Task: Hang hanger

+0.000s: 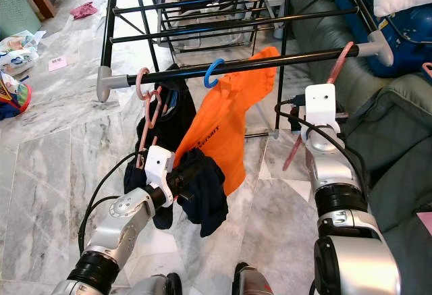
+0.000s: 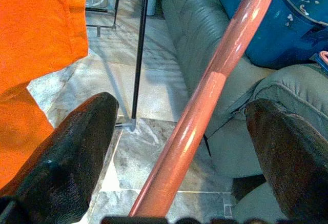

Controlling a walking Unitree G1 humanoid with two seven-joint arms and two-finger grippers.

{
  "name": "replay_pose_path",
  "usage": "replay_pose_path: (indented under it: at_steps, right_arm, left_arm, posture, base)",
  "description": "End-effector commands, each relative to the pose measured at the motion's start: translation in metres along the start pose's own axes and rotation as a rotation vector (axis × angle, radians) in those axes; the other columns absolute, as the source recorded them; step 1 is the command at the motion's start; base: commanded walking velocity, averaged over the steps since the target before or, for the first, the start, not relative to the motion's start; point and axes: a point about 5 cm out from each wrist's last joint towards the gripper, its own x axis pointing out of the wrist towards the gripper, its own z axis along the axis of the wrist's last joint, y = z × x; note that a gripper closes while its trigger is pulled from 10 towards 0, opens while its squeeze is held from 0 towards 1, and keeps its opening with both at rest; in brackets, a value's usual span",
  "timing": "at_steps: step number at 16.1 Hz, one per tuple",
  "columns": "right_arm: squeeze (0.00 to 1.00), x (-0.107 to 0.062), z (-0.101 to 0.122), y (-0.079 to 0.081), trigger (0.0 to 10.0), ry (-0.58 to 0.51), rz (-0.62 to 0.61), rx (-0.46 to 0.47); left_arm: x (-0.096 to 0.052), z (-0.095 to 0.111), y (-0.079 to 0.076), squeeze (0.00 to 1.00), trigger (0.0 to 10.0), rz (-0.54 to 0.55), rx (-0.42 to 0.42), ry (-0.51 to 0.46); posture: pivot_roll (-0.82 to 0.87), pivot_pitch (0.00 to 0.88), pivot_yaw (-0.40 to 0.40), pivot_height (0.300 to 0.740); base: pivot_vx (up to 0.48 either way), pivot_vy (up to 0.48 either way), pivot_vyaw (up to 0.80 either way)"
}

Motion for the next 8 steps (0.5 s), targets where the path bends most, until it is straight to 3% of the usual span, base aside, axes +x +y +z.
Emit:
replay_pose_path:
  at_steps: [1, 2, 3, 4, 5, 8]
  right_arm:
    - [0.00, 0.000, -0.002, 0.003, 0.0, 0.011, 0.010, 0.016]
    - [0.00, 0.000, -0.004, 0.002, 0.0, 0.011, 0.011, 0.017]
    - [0.00, -0.002, -0.008, -0.001, 1.1, 0.012, 0.013, 0.004]
    - [0.00, -0.004, -0.011, -0.003, 7.5, 0.011, 0.017, -0.006]
    - [0.00, -0.007, -0.013, -0.004, 10.0, 0.003, 0.021, 0.001]
    - [0.00, -0.018, -0.023, -0.012, 10.0, -0.008, -0.005, 0.024]
  left_arm:
    - [-0.001, -0.002, 0.001, 0.00, 10.0, -0.007, 0.015, 0.023]
    - [-0.001, -0.003, 0.002, 0.00, 10.0, -0.007, 0.016, 0.025]
    - [0.000, -0.003, 0.002, 0.00, 10.0, -0.009, 0.017, 0.029]
    - [0.000, -0.003, 0.001, 0.00, 10.0, -0.012, 0.019, 0.033]
    - [0.001, -0.003, 0.001, 0.00, 10.0, -0.016, 0.022, 0.039]
    - [0.002, -0.004, 0.002, 0.00, 10.0, -0.013, 0.026, 0.051]
  posture:
    - [-0.01, 0.195, 0.087, 0.740]
    - [-0.01, 0.195, 0.088, 0.740]
    - [-0.02, 0.193, 0.091, 0.740]
    - [-0.02, 0.193, 0.094, 0.740]
    - [-0.02, 0.193, 0.094, 0.740]
    - [-0.03, 0.196, 0.103, 0.740]
  base:
    - [0.000, 0.000, 0.00]
    - [0.000, 0.000, 0.00]
    - [0.000, 0.000, 0.00]
    - [0.000, 0.000, 0.00]
    - [0.000, 0.000, 0.00]
    - [0.000, 0.000, 0.00]
